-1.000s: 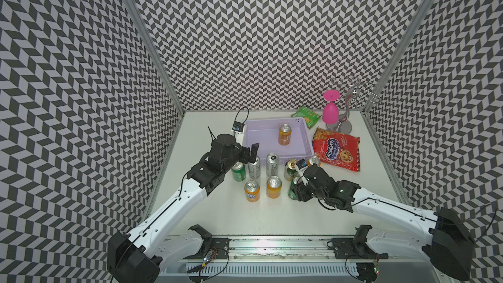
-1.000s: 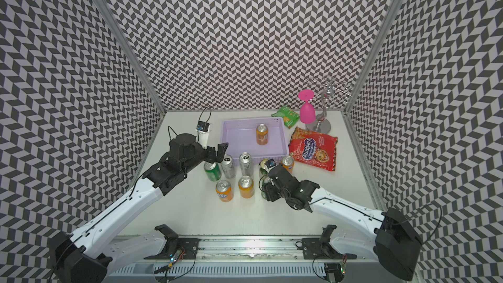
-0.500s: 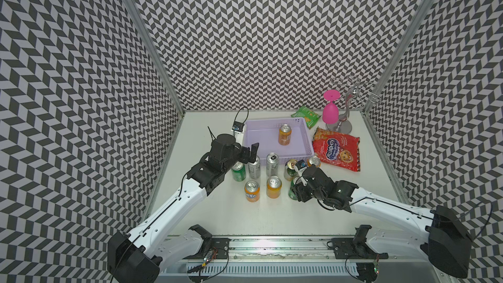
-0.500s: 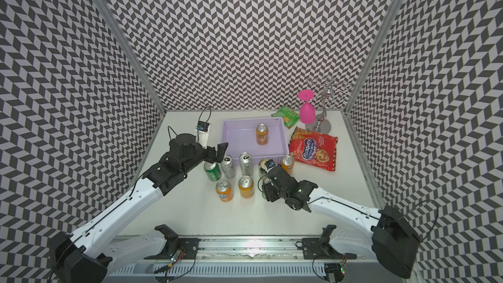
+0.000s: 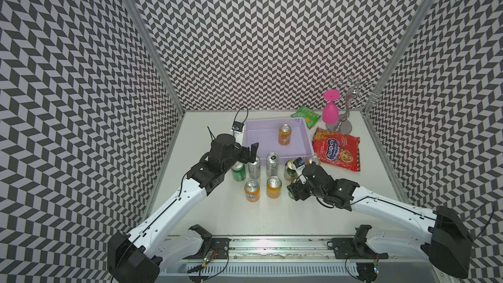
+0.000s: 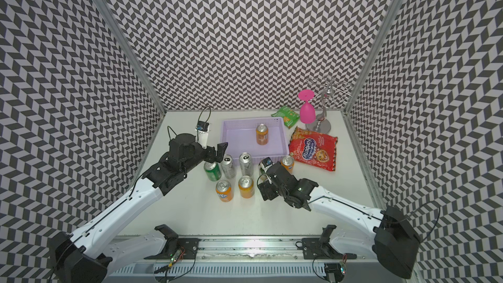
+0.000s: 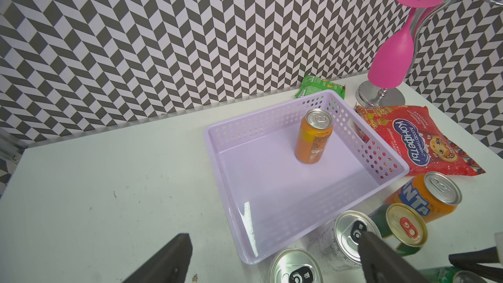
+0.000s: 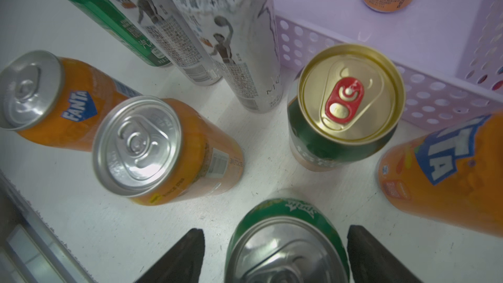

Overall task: Take out the drinks from the basket
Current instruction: Place the drink at the center of the board.

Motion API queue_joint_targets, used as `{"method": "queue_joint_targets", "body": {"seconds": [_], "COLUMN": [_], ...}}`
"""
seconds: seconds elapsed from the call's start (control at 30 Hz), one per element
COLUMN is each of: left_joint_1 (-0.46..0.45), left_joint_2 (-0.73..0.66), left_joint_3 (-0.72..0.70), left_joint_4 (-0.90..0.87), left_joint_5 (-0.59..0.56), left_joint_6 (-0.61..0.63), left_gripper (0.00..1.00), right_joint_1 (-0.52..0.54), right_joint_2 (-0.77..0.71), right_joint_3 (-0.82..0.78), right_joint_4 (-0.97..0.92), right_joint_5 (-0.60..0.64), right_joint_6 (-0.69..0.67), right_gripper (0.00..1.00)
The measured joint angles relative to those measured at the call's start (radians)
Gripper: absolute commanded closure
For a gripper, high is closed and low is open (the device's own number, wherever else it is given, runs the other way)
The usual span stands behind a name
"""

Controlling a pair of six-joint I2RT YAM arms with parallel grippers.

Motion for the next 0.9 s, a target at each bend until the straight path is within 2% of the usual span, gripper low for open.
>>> {"method": "queue_joint_targets", "body": {"seconds": [0.2, 0.43, 0.63, 0.9], "left_joint_1": [0.0, 0.0, 0.0, 0.0], "left_joint_2": [-0.003, -0.026, -0.029, -0.045], "left_joint_3": [0.0, 0.0, 0.0, -0.014], "left_joint_4": [0.0, 0.0, 0.0, 0.001], "left_joint_5": [0.0, 0.0, 0.0, 0.0], "left_joint_6": [0.002, 0.006, 0.006, 0.006], "left_gripper": [0.01, 0.01, 0.01, 0.01], "right_joint_1": [0.0, -0.023, -0.131, -0.293], "right_joint_2": [-0.038, -0.059, -0.006, 0.164], "right_joint_3": [0.093, 0.187, 0.268, 0.365], "right_joint_4": [-0.04, -0.036, 0.012, 0.101], "right_joint_5": [0.018, 0.063, 0.044, -0.034], "right_joint_6": [-0.029, -0.101, -0.163, -0.206], "right_gripper": [0.0, 0.01, 0.0, 0.0]}}
